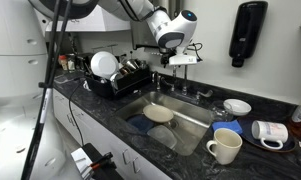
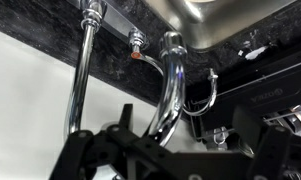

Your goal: Center the faucet

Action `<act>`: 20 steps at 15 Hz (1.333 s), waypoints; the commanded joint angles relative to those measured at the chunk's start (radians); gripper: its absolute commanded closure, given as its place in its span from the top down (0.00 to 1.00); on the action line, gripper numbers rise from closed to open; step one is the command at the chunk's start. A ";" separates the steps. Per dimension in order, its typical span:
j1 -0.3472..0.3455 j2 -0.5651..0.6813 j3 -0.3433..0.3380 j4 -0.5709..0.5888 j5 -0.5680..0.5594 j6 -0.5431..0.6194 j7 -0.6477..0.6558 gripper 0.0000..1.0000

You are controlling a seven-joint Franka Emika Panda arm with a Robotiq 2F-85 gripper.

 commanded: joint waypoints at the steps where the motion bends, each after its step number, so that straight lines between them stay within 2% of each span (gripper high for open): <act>1: 0.053 -0.035 0.002 0.010 -0.079 -0.074 0.087 1.00; 4: 0.069 -0.048 -0.022 -0.002 -0.288 -0.073 0.293 1.00; 7: 0.078 -0.058 -0.021 0.006 -0.416 -0.111 0.432 1.00; 14: 0.079 -0.164 -0.028 -0.023 -0.524 -0.283 0.557 1.00; 20: 0.107 -0.286 -0.044 -0.014 -0.602 -0.519 0.686 1.00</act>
